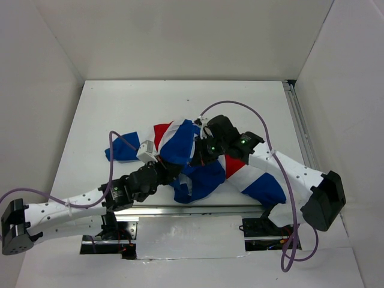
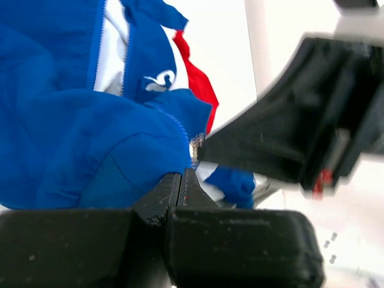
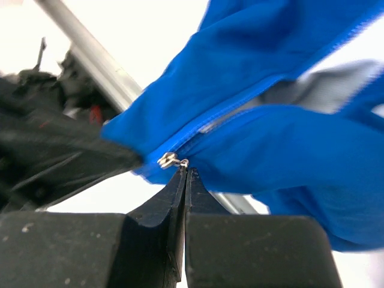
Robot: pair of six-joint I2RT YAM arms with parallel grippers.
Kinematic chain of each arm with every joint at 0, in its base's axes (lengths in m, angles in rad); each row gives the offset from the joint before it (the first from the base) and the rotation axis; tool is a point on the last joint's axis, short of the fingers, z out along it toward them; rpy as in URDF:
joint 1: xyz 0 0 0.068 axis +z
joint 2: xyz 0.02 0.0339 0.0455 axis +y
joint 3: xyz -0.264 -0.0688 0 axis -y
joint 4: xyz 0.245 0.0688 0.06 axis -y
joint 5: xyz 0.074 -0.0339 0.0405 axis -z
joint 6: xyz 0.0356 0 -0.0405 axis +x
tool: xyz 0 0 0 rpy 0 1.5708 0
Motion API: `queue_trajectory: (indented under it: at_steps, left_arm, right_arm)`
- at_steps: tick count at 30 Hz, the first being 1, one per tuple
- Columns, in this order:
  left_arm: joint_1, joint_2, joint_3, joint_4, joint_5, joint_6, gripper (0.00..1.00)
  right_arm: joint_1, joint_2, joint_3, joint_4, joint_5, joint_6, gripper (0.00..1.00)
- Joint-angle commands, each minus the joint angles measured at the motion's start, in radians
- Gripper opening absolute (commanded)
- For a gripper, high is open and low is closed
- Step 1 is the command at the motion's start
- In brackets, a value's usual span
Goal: Zip up the jacket
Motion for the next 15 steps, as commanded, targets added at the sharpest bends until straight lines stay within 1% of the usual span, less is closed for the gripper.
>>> queue_trajectory:
  at_steps: [1,2,5,6,8,10,11,15]
  left_arm:
    - [-0.002,-0.07,-0.017,0.024,0.106,0.182,0.0]
    - [-0.001,-0.076,-0.018,0.004,0.12,0.185,0.0]
    - [-0.002,-0.105,-0.035,-0.041,0.179,0.197,0.0]
    - [-0.002,-0.123,-0.046,-0.032,0.196,0.225,0.0]
    - [-0.002,-0.149,-0.069,0.054,0.257,0.277,0.0]
    - [-0.001,-0.171,-0.064,0.056,0.3,0.318,0.0]
    - [-0.001,-0.2,-0.054,0.042,0.307,0.335,0.0]
    - [-0.001,-0.283,-0.054,0.059,0.328,0.401,0.0]
  right_arm:
    - [-0.023,-0.019,0.07,-0.095,0.274,-0.01,0.0]
    - [-0.022,-0.016,0.093,-0.106,0.329,-0.019,0.0]
    - [-0.02,0.002,0.125,-0.131,0.409,-0.033,0.0]
    - [-0.019,0.014,0.133,-0.143,0.422,-0.039,0.0]
    - [-0.005,0.05,0.147,-0.146,0.468,-0.045,0.0]
    - [-0.005,0.096,0.165,-0.155,0.527,-0.047,0.0]
    - [-0.003,0.123,0.17,-0.164,0.617,-0.041,0.0]
    - [-0.041,0.172,0.207,-0.135,0.797,-0.016,0.0]
